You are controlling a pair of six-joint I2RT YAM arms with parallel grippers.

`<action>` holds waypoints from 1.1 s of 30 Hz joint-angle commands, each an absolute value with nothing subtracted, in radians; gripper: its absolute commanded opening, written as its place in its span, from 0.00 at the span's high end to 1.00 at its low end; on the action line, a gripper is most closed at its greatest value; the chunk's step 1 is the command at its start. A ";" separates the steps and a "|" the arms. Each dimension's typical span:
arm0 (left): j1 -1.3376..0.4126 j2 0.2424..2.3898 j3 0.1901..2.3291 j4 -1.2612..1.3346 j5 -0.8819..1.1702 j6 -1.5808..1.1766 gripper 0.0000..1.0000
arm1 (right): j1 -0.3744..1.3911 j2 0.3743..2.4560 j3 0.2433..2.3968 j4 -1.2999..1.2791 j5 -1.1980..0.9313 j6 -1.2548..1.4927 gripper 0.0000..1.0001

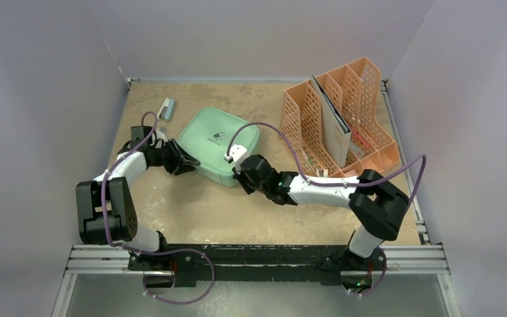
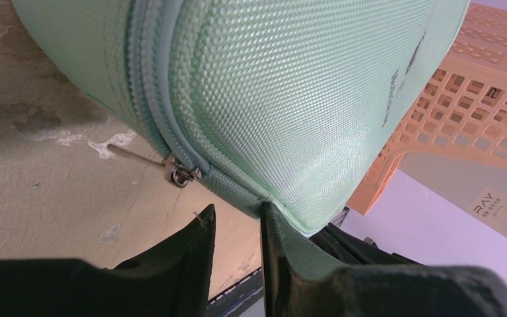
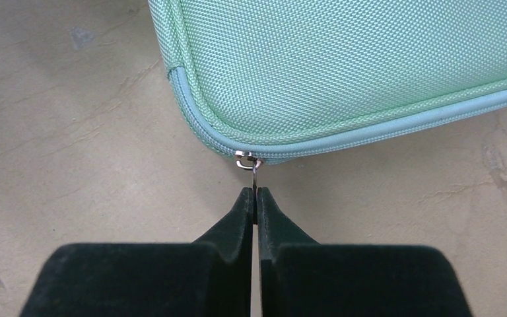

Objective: Organize the medicine kit
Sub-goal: Zip the medicine box at the center of the board.

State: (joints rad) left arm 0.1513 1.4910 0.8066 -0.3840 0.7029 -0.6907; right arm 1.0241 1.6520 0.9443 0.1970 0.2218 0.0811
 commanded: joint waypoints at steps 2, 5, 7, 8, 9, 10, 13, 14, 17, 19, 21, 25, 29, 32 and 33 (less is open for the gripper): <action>0.173 1.380 0.848 -0.443 0.665 -0.647 0.67 | 1.009 1.664 0.989 0.272 0.153 0.091 1.00; 0.173 1.306 0.853 -0.448 0.677 -0.656 0.61 | 1.012 1.671 0.988 0.337 0.077 0.150 1.00; 0.173 1.258 0.831 -0.425 0.711 -0.677 0.58 | 1.030 1.696 1.020 0.331 0.063 0.169 1.00; 0.173 1.243 0.817 -0.416 0.721 -0.689 0.56 | 1.044 1.713 1.043 0.318 0.066 0.172 1.00; 0.173 1.230 0.802 -0.407 0.731 -0.700 0.54 | 1.057 1.729 1.067 0.309 0.067 0.177 1.00; 0.173 1.219 0.785 -0.396 0.741 -0.712 0.52 | 1.067 1.744 1.086 0.308 0.069 0.185 1.00; 0.173 1.206 0.739 -0.371 0.753 -0.718 0.51 | 1.103 1.778 1.119 0.340 0.085 0.219 1.00; 0.174 1.207 0.729 -0.369 0.751 -0.709 0.51 | 1.118 1.793 1.138 0.346 0.092 0.228 1.00; 0.175 1.223 0.738 -0.430 0.735 -0.669 0.51 | 1.160 1.808 1.157 0.385 0.128 0.252 1.00; 0.176 1.215 0.739 -0.460 0.721 -0.668 0.51 | 1.173 1.812 1.158 0.405 0.132 0.274 1.00; 0.175 1.193 0.732 -0.476 0.693 -0.673 0.51 | 1.179 1.814 1.155 0.429 0.140 0.287 1.00; 0.175 1.160 0.706 -0.491 0.646 -0.675 0.50 | 1.181 1.831 1.152 0.457 0.146 0.292 1.00; 0.172 1.164 0.694 -0.540 0.620 -0.668 0.50 | 1.180 1.843 1.161 0.456 0.150 0.290 1.00; 0.170 1.148 0.702 -0.590 0.551 -0.698 0.49 | 1.180 1.848 1.168 0.449 0.150 0.292 1.00; 0.170 1.142 0.704 -0.600 0.520 -0.714 0.48 | 1.180 1.850 1.169 0.450 0.149 0.294 1.00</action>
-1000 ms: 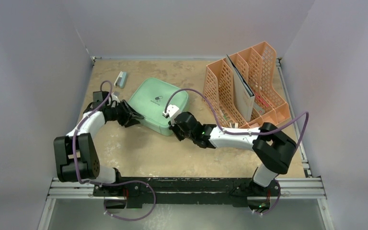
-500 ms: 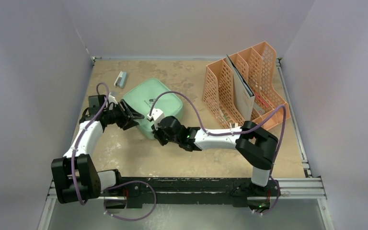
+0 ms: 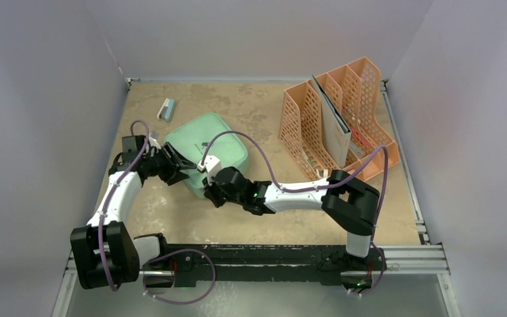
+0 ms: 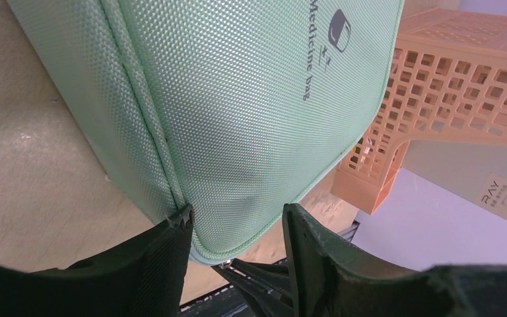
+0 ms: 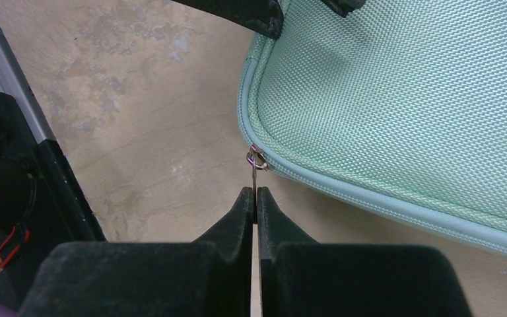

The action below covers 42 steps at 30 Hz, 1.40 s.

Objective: Organize the medicine kit
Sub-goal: Zip the medicine box at the center of the board.

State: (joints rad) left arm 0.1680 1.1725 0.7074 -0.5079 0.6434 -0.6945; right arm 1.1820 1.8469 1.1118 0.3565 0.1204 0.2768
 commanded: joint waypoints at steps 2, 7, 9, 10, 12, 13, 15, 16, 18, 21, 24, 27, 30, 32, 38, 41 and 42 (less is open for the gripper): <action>0.170 1.127 0.707 -0.620 0.482 -0.742 0.47 | 1.181 1.855 1.172 0.452 0.149 0.298 1.00; 0.171 1.050 0.734 -0.683 0.418 -0.775 0.45 | 1.181 1.883 1.196 0.444 0.126 0.302 1.00; 0.171 1.024 0.742 -0.711 0.397 -0.784 0.45 | 1.181 1.893 1.204 0.441 0.119 0.302 1.00; 0.171 1.016 0.742 -0.726 0.384 -0.792 0.45 | 1.180 1.897 1.207 0.442 0.118 0.304 1.00; 0.170 1.006 0.730 -0.738 0.378 -0.808 0.45 | 1.180 1.903 1.211 0.443 0.116 0.304 1.00; 0.172 1.004 0.714 -0.741 0.375 -0.819 0.45 | 1.181 1.904 1.212 0.443 0.118 0.304 1.00; 0.170 1.006 0.689 -0.732 0.375 -0.839 0.45 | 1.181 1.901 1.210 0.442 0.122 0.305 1.00; 0.170 1.007 0.672 -0.712 0.385 -0.849 0.45 | 1.181 1.899 1.210 0.442 0.122 0.305 1.00; 0.170 1.016 0.644 -0.657 0.412 -0.875 0.45 | 1.181 1.903 1.214 0.437 0.117 0.303 1.00; 0.170 1.049 0.618 -0.566 0.489 -0.907 0.47 | 1.182 1.907 1.216 0.433 0.113 0.303 1.00; 0.166 1.083 0.612 -0.555 0.485 -0.903 0.49 | 1.182 1.910 1.219 0.430 0.115 0.303 1.00; 0.166 1.096 0.590 -0.542 0.476 -0.905 0.56 | 1.183 1.918 1.231 0.410 0.123 0.300 1.00; 0.167 1.097 0.577 -0.531 0.470 -0.905 0.78 | 1.182 1.913 1.223 0.404 0.136 0.286 1.00; 0.166 1.098 0.578 -0.534 0.462 -0.896 0.91 | 1.182 1.906 1.205 0.390 0.136 0.274 1.00; 0.166 1.113 0.580 -0.532 0.457 -0.875 1.00 | 1.180 1.864 1.139 0.380 0.208 0.250 1.00; 0.167 1.120 0.579 -0.533 0.453 -0.866 1.00 | 1.178 1.845 1.112 0.385 0.229 0.207 1.00; 0.166 1.120 0.580 -0.533 0.452 -0.863 1.00 | 1.175 1.840 1.106 0.384 0.235 0.199 1.00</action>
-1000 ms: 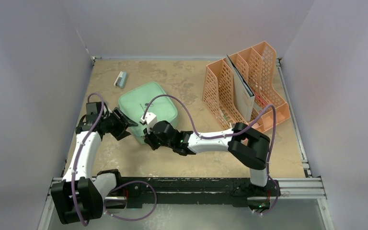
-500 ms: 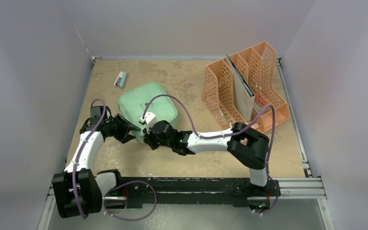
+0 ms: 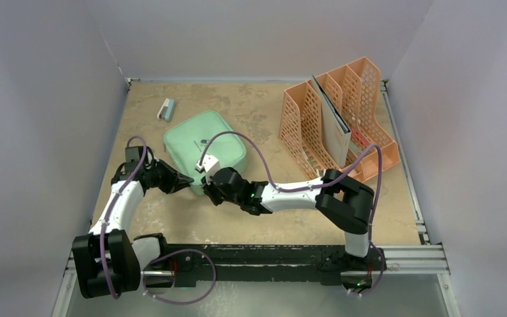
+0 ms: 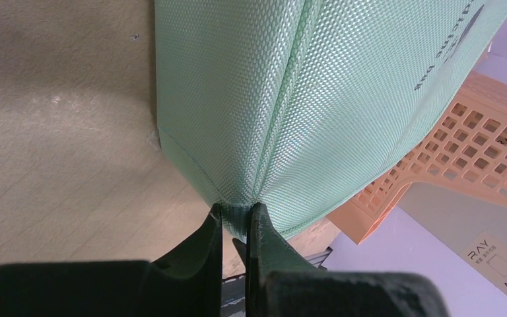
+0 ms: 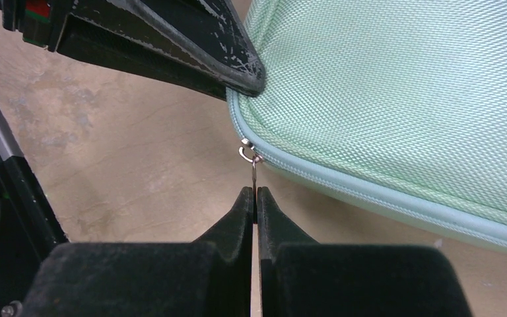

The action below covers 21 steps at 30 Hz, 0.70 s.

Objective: Organize the medicine kit
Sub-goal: Zip the medicine box at the center of the board.

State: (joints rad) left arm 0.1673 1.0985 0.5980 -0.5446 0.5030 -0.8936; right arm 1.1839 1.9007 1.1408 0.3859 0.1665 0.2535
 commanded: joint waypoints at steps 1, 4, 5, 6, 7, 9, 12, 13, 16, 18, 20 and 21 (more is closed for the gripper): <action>0.167 1.121 0.580 -0.534 0.451 -0.861 1.00 | 1.172 1.835 1.100 0.382 0.242 0.190 1.00; 0.167 1.120 0.582 -0.540 0.445 -0.855 1.00 | 1.156 1.818 1.073 0.390 0.251 0.187 1.00; 0.166 1.119 0.581 -0.541 0.444 -0.854 1.00 | 1.152 1.814 1.065 0.397 0.252 0.187 1.00; 0.167 1.118 0.580 -0.540 0.441 -0.852 1.00 | 1.149 1.812 1.059 0.402 0.254 0.185 1.00; 0.167 1.120 0.579 -0.539 0.442 -0.851 1.00 | 1.146 1.811 1.055 0.407 0.261 0.181 1.00; 0.167 1.123 0.578 -0.540 0.440 -0.847 1.00 | 1.140 1.809 1.050 0.410 0.265 0.176 1.00; 0.166 1.126 0.580 -0.541 0.439 -0.843 1.00 | 1.123 1.803 1.047 0.408 0.268 0.166 1.00; 0.167 1.127 0.581 -0.541 0.439 -0.840 1.00 | 1.116 1.801 1.046 0.407 0.268 0.162 1.00; 0.166 1.130 0.589 -0.547 0.430 -0.829 1.00 | 1.089 1.789 1.038 0.404 0.270 0.152 1.00; 0.166 1.136 0.594 -0.554 0.427 -0.826 1.00 | 1.071 1.779 1.031 0.401 0.272 0.142 1.00; 0.167 1.137 0.598 -0.560 0.426 -0.823 1.00 | 1.051 1.770 1.027 0.395 0.273 0.135 1.00; 0.166 1.135 0.597 -0.559 0.424 -0.824 1.00 | 1.044 1.766 1.024 0.392 0.274 0.131 1.00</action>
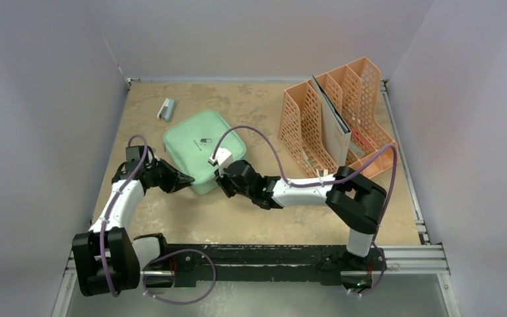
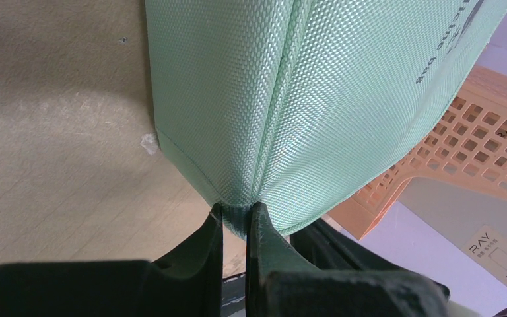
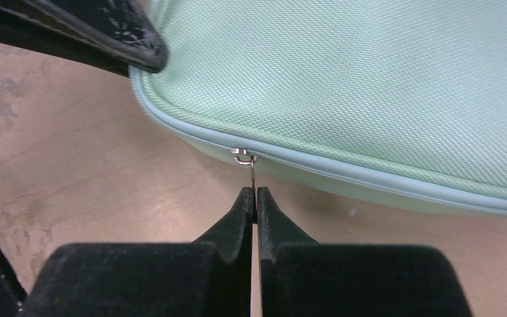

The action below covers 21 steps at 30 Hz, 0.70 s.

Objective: Organize the medicine kit
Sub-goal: Zip the medicine box at the center of the board.

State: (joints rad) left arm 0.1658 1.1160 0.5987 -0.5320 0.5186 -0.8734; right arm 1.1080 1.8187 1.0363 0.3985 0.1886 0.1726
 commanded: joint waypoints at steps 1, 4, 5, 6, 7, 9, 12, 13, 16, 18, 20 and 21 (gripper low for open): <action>0.167 1.132 0.596 -0.558 0.423 -0.825 1.00 | 1.039 1.759 1.020 0.390 0.273 0.128 1.00; 0.166 1.129 0.597 -0.559 0.417 -0.824 1.00 | 1.027 1.740 1.006 0.391 0.280 0.114 1.00; 0.166 1.130 0.598 -0.559 0.415 -0.822 1.00 | 1.024 1.737 1.002 0.391 0.285 0.108 1.00; 0.166 1.134 0.599 -0.559 0.415 -0.822 1.00 | 1.021 1.734 1.001 0.391 0.290 0.104 1.00; 0.166 1.137 0.600 -0.558 0.416 -0.821 1.00 | 1.015 1.733 0.999 0.391 0.293 0.100 1.00; 0.166 1.142 0.601 -0.561 0.417 -0.818 1.00 | 1.003 1.735 0.995 0.393 0.297 0.098 1.00; 0.167 1.146 0.600 -0.563 0.413 -0.815 1.00 | 0.985 1.732 0.987 0.397 0.300 0.098 1.00; 0.167 1.147 0.599 -0.563 0.413 -0.817 1.00 | 0.979 1.731 0.985 0.397 0.302 0.096 1.00; 0.166 1.145 0.601 -0.562 0.413 -0.818 1.00 | 0.963 1.727 0.982 0.397 0.309 0.092 1.00; 0.167 1.146 0.608 -0.564 0.413 -0.817 1.00 | 0.947 1.724 0.979 0.397 0.314 0.093 1.00; 0.167 1.147 0.614 -0.568 0.412 -0.817 1.00 | 0.933 1.718 0.977 0.397 0.321 0.093 1.00; 0.166 1.149 0.617 -0.571 0.413 -0.817 1.00 | 0.925 1.712 0.974 0.397 0.327 0.095 1.00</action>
State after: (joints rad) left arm 0.1616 1.1316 0.6052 -0.5179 0.5201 -0.8719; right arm 0.9966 1.7706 0.9863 0.3859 0.1925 0.1165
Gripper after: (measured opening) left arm 0.072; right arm 0.008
